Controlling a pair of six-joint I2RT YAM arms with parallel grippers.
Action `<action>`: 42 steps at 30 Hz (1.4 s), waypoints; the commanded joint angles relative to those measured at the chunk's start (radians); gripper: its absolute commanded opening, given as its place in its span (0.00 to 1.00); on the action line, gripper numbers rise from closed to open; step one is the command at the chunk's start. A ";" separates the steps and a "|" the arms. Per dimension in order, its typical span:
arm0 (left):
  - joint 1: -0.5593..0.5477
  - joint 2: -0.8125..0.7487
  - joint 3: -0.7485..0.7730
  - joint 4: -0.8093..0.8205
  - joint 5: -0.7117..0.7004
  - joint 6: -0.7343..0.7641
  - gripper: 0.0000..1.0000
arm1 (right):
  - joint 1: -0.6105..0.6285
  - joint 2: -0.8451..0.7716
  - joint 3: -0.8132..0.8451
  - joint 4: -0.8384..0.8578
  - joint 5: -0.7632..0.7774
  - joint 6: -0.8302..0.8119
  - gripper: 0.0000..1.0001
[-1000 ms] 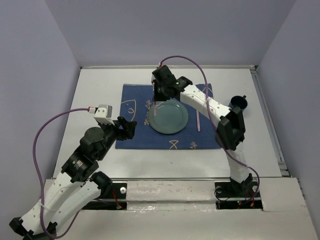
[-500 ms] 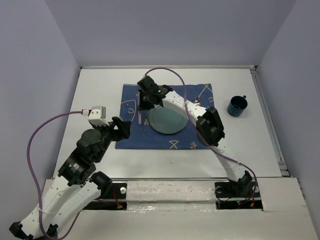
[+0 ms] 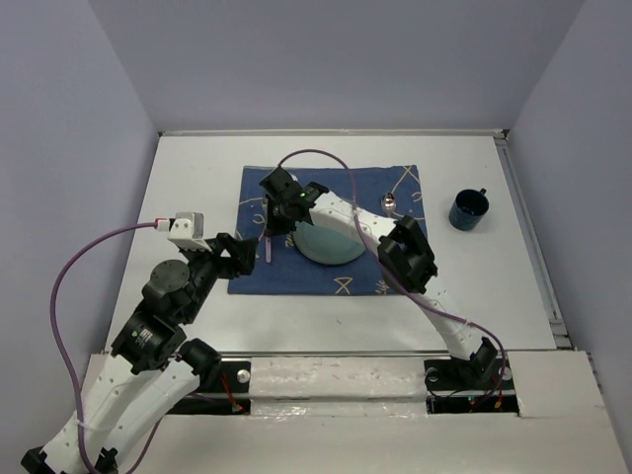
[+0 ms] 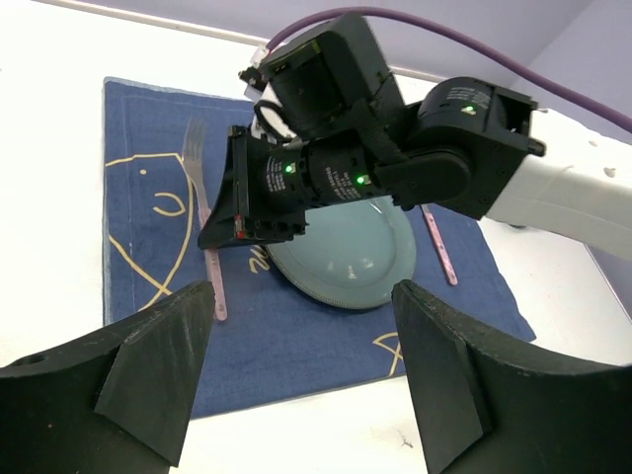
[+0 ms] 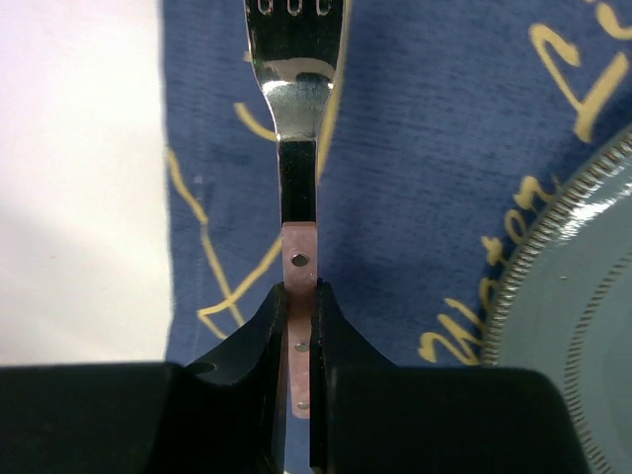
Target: Set the dinner table for one person
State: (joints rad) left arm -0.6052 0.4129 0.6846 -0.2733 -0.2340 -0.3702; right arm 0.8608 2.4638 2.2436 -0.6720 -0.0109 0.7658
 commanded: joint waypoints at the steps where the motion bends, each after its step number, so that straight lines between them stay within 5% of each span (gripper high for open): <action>1: 0.024 0.001 -0.008 0.057 0.051 0.030 0.84 | 0.013 -0.043 -0.048 0.026 0.043 0.032 0.00; 20: 0.059 -0.003 -0.014 0.072 0.101 0.040 0.84 | 0.014 -0.026 -0.079 0.031 0.107 0.072 0.00; 30: 0.061 -0.003 -0.016 0.074 0.108 0.042 0.84 | 0.014 -0.040 -0.087 0.041 0.138 0.069 0.39; 33: 0.062 -0.003 -0.016 0.074 0.108 0.040 0.84 | 0.014 -0.066 -0.099 0.052 0.137 0.052 0.39; 36: 0.061 -0.005 -0.017 0.075 0.110 0.040 0.84 | 0.004 -0.114 -0.121 0.072 0.143 0.029 0.52; 42: 0.067 -0.006 -0.016 0.075 0.113 0.040 0.84 | -0.023 -0.245 -0.191 0.083 0.144 -0.016 0.54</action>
State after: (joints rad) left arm -0.5476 0.4129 0.6796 -0.2504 -0.1345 -0.3489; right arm 0.8612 2.3745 2.0907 -0.6399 0.1070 0.7959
